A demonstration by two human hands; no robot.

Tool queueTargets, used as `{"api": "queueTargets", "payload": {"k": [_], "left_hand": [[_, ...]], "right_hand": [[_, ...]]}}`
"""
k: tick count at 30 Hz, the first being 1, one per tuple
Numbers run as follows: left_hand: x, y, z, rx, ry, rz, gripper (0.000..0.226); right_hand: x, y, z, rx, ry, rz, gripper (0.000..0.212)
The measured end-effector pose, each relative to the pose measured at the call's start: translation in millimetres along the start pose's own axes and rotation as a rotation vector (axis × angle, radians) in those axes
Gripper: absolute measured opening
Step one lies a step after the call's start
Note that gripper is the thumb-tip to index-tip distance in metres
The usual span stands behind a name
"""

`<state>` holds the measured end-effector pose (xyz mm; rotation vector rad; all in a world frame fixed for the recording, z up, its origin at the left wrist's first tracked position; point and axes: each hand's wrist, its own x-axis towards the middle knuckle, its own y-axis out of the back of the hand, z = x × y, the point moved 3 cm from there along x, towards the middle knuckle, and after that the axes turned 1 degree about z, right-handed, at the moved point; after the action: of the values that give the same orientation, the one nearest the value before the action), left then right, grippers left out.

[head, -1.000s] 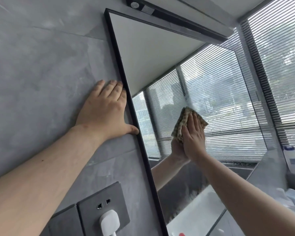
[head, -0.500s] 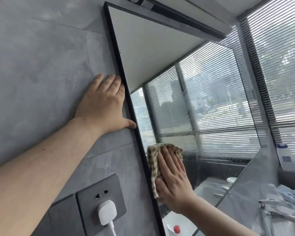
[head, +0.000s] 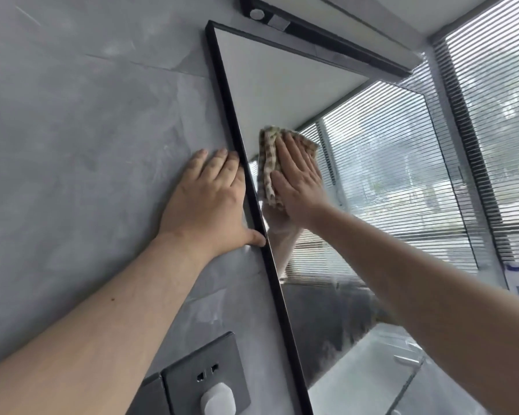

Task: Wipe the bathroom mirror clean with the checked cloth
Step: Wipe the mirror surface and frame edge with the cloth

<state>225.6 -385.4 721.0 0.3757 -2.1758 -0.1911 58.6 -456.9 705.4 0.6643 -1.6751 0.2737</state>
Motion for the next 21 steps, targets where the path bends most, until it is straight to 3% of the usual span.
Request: {"api": "queueTargets", "payload": {"k": [6,14,16,19,21], "left_hand": [[-1,3,0,-0.006,-0.001,-0.001,0.134],[-4,10,1,-0.001,-0.021,-0.048,0.133],[-2,14,1,0.001,-0.037,-0.072,0.126],[18,29,-16,-0.024,-0.072,-0.015,0.095],[40,38,-39,0.02,-0.028,0.014,0.104]], "right_hand": [[-7,10,-6,-0.018,0.041,-0.072,0.068],[-95,12,12,-0.274,0.328,-0.279,0.069],[-96,13,11,-0.289,0.332,-0.292,0.069],[-81,17,3,-0.304,0.349,-0.299,0.072],[-64,21,-3,-0.296,0.362,-0.282,0.074]]}}
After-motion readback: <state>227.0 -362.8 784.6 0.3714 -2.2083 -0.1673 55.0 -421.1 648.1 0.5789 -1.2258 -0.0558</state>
